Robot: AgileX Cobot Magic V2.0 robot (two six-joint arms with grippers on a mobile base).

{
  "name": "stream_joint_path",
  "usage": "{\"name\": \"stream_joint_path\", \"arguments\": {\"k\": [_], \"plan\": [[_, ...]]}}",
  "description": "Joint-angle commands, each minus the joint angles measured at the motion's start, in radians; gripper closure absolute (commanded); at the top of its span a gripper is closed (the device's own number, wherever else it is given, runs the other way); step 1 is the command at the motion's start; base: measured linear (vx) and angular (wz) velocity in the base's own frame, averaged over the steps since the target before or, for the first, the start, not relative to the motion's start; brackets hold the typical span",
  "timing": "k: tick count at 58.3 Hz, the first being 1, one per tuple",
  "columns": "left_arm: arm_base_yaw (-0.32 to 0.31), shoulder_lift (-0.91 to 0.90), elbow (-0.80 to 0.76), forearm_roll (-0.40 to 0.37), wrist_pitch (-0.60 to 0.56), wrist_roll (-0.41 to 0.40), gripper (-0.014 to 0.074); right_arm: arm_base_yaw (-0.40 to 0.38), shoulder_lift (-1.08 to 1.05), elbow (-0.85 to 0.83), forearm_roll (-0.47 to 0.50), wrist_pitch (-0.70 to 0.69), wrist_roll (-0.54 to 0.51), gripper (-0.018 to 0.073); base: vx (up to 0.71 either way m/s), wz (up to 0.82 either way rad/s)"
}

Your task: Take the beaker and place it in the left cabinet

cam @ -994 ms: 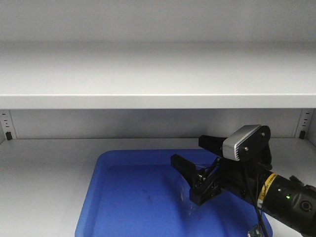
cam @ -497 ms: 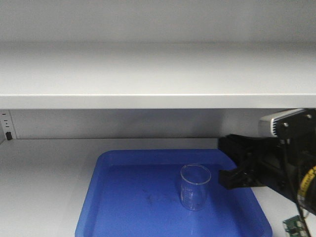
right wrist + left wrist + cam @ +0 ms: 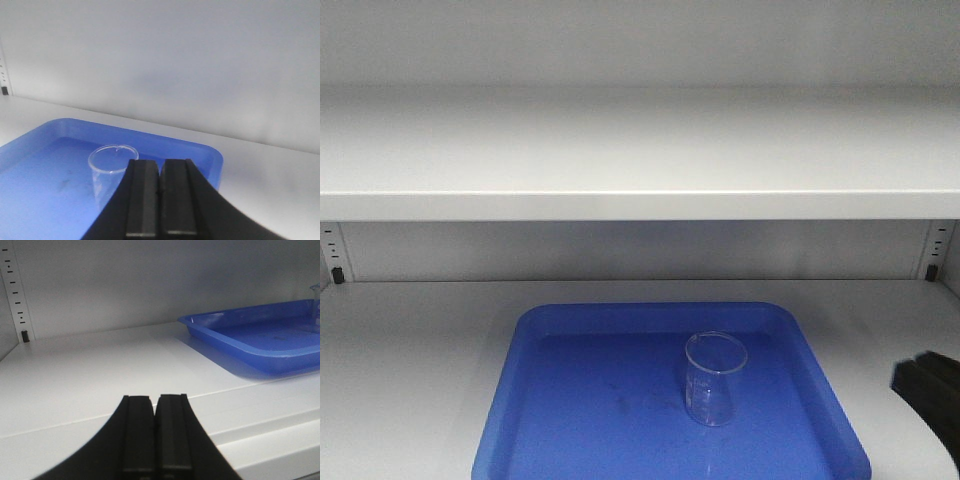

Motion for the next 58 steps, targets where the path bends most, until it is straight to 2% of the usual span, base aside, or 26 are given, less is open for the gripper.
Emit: {"name": "stream_joint_path", "arguments": {"k": [1,14,38,43,47,54,55,58], "plan": [[-0.004,-0.019,0.016,-0.008,-0.084,-0.003,0.0596,-0.003,-0.064,0.007,-0.002,-0.041,0.001,0.0565,0.0,0.0],[-0.004,-0.019,0.016,-0.008,-0.084,-0.003,0.0596,-0.003,-0.145,0.05,-0.002,-0.03,0.002,0.0565,0.0,0.0],[-0.004,-0.019,0.016,-0.008,-0.084,-0.003,0.0596,-0.003,-0.146,0.049,0.004,-0.033,0.021,0.0565,0.0,0.0],[-0.004,-0.019,0.016,-0.008,-0.084,-0.003,0.0596,-0.003,-0.139,0.049,0.079,-0.024,-0.002,0.0565,0.0,0.0],[-0.004,-0.019,0.016,-0.008,-0.084,-0.003,0.0596,-0.003,-0.131,0.049,0.272,0.017,-0.156,0.0565,0.0,0.0],[-0.004,-0.019,0.016,-0.008,-0.084,-0.003,0.0596,-0.004,-0.124,0.049,0.699,0.058,-0.612,0.0565,0.0,0.0],[-0.004,-0.019,0.016,-0.008,-0.084,-0.003,0.0596,-0.004,-0.124,0.049,0.737,0.058,-0.686,0.0565,0.0,0.0],[-0.004,-0.019,0.016,-0.008,-0.084,-0.003,0.0596,-0.006,-0.128,0.049,0.845,0.058,-0.823,0.0565,0.0,0.0]]}}
